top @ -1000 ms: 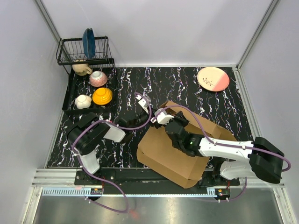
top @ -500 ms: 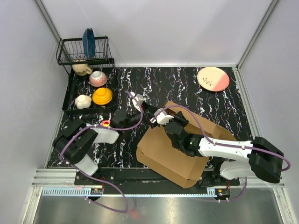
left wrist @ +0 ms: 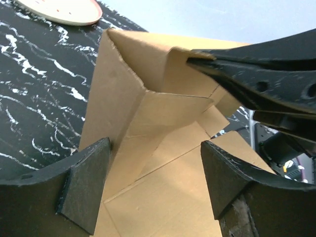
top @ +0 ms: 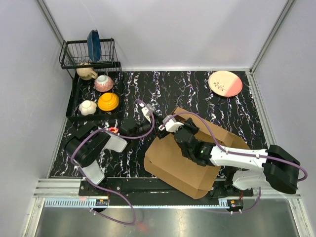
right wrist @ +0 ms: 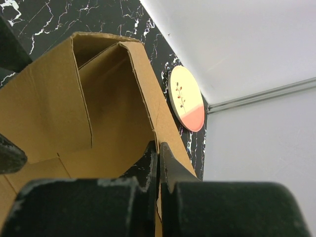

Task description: Fold the paper box

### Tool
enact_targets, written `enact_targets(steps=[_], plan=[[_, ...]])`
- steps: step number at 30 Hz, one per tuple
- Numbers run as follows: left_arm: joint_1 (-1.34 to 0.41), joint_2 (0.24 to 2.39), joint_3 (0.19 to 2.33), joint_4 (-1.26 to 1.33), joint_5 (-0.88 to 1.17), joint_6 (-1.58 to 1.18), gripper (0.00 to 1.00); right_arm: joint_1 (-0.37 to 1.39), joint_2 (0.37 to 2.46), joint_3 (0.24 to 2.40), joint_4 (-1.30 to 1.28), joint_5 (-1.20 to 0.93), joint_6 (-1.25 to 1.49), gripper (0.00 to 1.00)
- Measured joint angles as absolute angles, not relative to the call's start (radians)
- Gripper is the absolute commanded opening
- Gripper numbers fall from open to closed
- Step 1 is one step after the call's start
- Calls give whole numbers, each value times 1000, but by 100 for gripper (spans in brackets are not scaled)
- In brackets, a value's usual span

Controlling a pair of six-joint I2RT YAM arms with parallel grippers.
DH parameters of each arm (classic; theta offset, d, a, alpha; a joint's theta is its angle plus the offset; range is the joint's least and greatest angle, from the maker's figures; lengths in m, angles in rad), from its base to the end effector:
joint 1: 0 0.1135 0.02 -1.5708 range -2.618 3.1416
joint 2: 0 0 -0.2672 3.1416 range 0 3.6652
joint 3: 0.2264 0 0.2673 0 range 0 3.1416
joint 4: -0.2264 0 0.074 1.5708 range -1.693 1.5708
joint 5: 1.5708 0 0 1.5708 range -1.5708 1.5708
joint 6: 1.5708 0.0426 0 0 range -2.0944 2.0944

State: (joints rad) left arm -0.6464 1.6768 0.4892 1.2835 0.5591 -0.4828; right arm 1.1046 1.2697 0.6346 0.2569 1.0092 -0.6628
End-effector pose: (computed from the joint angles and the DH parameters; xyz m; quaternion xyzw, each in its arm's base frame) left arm 0.2346 -0.2053 0.1706 0.2564 0.6274 -0.5374 0.5018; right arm 0.1562 0.2302 0.2267 -0.3877 0.6693 -0.2826 0.5673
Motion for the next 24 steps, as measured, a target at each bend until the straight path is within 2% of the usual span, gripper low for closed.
enact_targets(steps=[20,23,24], plan=[[-670,1848,651,1284,501,-469,63,1101,1273,635,257,1011,-658,0],[-677,1864,662,1294,492,-467,56,1099,1273,635,257,1015,-657,0],[-679,1868,662,1298,488,-463,50,1098,1273,635,257,1017,-657,0]])
